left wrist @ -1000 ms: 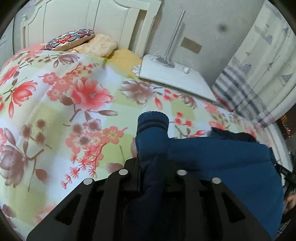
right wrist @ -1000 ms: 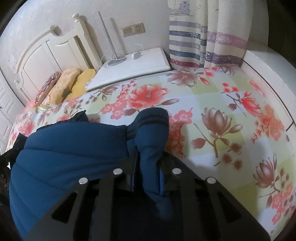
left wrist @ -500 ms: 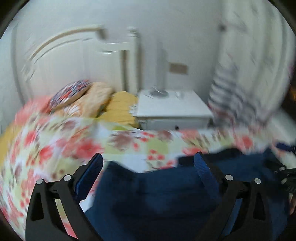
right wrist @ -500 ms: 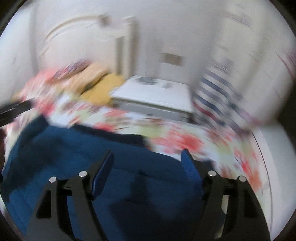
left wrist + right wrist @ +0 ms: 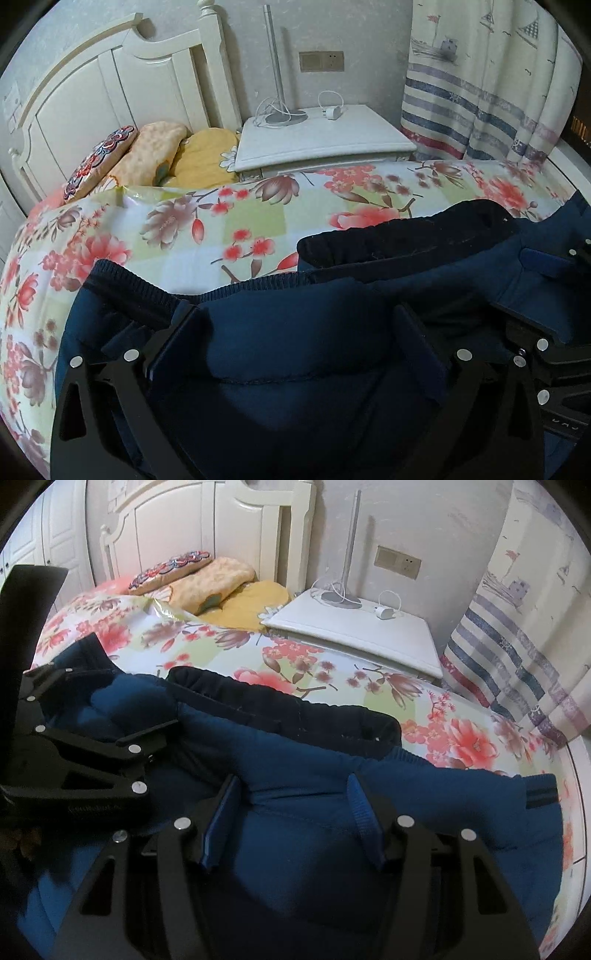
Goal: Fold large clothes
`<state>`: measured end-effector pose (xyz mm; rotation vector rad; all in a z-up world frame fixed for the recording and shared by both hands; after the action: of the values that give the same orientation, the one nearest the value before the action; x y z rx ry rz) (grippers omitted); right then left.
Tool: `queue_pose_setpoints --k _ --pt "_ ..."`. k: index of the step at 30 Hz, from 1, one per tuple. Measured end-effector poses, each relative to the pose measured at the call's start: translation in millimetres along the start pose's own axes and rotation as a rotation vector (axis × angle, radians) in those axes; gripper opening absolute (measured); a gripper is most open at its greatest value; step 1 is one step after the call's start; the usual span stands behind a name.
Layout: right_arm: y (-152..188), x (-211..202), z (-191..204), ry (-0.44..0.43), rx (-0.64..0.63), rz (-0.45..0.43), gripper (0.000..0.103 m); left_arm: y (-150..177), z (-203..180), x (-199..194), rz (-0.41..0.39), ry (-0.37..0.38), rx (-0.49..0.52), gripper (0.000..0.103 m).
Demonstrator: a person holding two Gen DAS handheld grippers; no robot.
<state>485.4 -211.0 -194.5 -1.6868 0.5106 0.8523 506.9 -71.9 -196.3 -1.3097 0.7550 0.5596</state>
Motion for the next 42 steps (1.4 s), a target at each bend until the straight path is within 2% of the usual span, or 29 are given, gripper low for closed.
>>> queue_pose_setpoints --k 6,8,10,12,13,15,16,21,28,31,32,33,34,35,36,37,39,42 --pt "-2 -8 -5 0.057 -0.045 0.029 0.059 0 0 0 -0.003 0.005 -0.002 0.099" --pt "-5 -22 -27 0.127 -0.017 0.002 0.059 0 2 -1 -0.005 0.005 -0.007 0.099" --pt "-1 -38 -74 0.212 0.098 -0.023 0.059 0 2 -1 -0.007 0.003 -0.007 0.099" --pt "15 -39 -119 0.28 0.21 0.004 0.061 0 2 -1 -0.006 0.004 -0.007 0.099" --pt "29 -32 -139 0.28 0.27 0.033 0.064 0 2 -1 -0.007 0.006 -0.008 0.099" --pt "47 -18 -156 0.153 0.403 0.05 0.07 0 1 -2 -0.012 0.014 -0.012 0.099" --pt "49 -16 -159 0.118 0.444 0.042 0.071 -1 1 -2 -0.014 0.014 -0.013 0.099" --pt "48 -16 -152 0.184 0.386 0.041 0.072 -1 2 -2 -0.017 0.01 -0.008 0.099" --pt "49 -13 -155 0.188 0.39 0.046 0.072 -4 4 -12 -0.029 -0.001 -0.003 0.099" --pt "50 -14 -155 0.185 0.393 0.042 0.073 -11 15 -37 -0.085 0.0 0.024 0.099" --pt "50 -14 -156 0.179 0.398 0.039 0.073 -12 26 -39 -0.086 -0.008 0.008 0.099" --pt "51 -14 -156 0.173 0.402 0.038 0.073 -7 44 -30 -0.039 -0.019 -0.028 0.099" --pt "51 -14 -156 0.167 0.408 0.036 0.074 4 59 -14 0.041 0.026 -0.094 0.099" --pt "51 -14 -156 0.164 0.41 0.034 0.074 10 65 -6 0.078 0.096 -0.16 0.099" --pt "51 -14 -156 0.163 0.411 0.033 0.074 13 74 -1 0.087 0.187 -0.259 0.098" --pt "51 -14 -156 0.163 0.412 0.032 0.074 10 80 -2 0.065 0.224 -0.318 0.098" --pt "51 -14 -156 0.167 0.408 0.036 0.074 9 83 -2 0.038 0.236 -0.361 0.098" --pt "51 -13 -156 0.203 0.38 0.066 0.077 9 79 -2 0.035 0.188 -0.327 0.098"
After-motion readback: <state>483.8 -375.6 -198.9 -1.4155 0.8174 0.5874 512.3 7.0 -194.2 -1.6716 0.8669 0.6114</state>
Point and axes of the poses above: each gripper's, at about its wrist camera, not at the fingertips, and x roughly the way its jaws point, z to its left, y to its underside, the point moved 10 cm from there along x, roughly the way its jaws point, and after that the axes turned 1 degree about -x, right-handed, at the moved point
